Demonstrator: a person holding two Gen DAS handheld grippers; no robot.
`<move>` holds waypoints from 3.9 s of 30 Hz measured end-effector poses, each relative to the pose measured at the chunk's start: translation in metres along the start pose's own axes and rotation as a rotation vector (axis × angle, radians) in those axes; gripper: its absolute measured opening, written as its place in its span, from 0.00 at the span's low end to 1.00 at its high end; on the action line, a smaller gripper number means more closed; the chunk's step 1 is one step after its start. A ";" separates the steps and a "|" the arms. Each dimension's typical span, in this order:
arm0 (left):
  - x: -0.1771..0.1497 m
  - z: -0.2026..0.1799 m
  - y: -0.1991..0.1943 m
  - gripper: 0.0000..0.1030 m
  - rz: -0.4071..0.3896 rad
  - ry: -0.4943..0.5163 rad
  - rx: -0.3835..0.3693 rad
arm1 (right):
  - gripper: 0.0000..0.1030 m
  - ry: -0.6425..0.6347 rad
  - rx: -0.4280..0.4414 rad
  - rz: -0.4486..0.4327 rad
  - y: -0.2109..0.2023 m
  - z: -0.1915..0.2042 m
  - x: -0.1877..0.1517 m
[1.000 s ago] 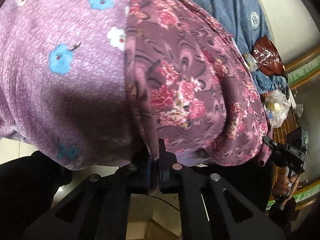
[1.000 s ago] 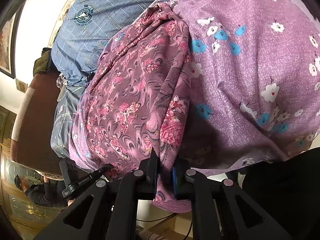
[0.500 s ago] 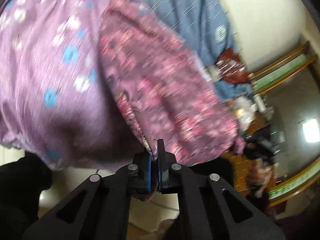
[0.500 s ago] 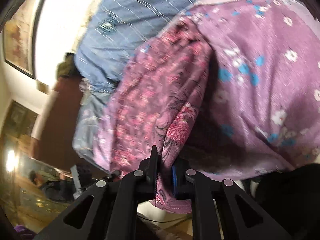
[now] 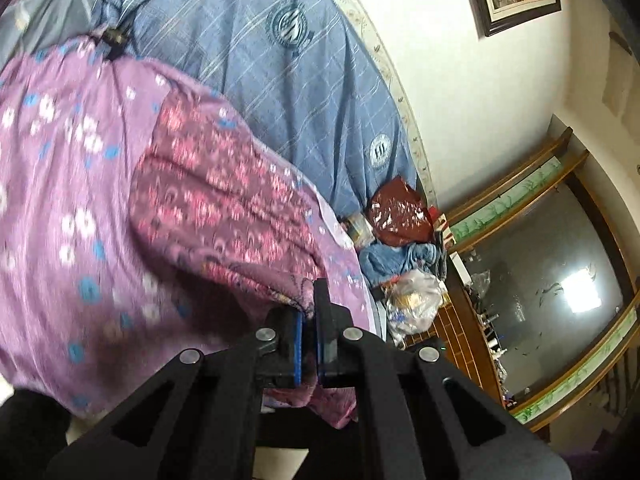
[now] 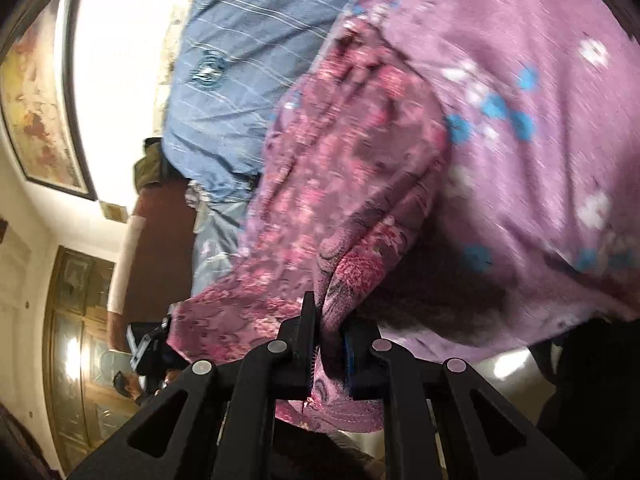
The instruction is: Fold small clothes
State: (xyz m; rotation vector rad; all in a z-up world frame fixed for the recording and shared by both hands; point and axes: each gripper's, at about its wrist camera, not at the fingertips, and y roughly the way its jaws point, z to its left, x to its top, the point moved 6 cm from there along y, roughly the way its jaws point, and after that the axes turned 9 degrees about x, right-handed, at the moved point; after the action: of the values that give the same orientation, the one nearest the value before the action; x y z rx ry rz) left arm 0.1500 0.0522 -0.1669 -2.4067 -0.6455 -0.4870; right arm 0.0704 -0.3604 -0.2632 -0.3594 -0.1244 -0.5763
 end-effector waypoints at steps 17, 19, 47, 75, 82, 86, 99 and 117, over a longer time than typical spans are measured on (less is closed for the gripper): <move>0.234 0.097 0.184 0.03 -0.113 -0.130 0.209 | 0.16 0.034 0.090 -0.329 0.110 0.015 0.278; 0.239 0.135 0.221 0.03 -0.093 -0.209 0.288 | 0.34 0.075 0.044 -0.367 0.130 -0.013 0.301; 0.129 0.107 0.251 0.65 0.002 -0.072 0.527 | 0.45 -0.557 -0.637 0.001 0.202 -0.008 0.328; 0.134 0.108 0.238 0.65 -0.020 -0.107 0.517 | 0.25 -0.390 -0.763 -0.458 0.124 0.006 0.331; 0.142 0.129 0.216 0.65 -0.071 -0.118 0.681 | 0.33 -0.462 -0.671 -0.178 0.196 -0.001 0.260; 0.135 0.141 0.215 0.65 -0.021 -0.127 0.712 | 0.36 -0.506 -0.877 -0.122 0.228 -0.018 0.253; 0.132 0.144 0.227 0.71 0.115 0.094 0.859 | 0.31 -0.613 -0.749 0.165 0.421 0.020 0.255; 0.111 0.063 0.227 0.81 0.082 0.389 0.865 | 0.31 -0.528 -0.792 -0.112 0.212 0.040 0.204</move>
State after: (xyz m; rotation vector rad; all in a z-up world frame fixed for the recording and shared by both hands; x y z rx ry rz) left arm 0.3769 -0.0324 -0.2636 -1.4660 -0.4486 -0.4908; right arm 0.3569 -0.2845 -0.2452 -1.2811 -0.4283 -0.6142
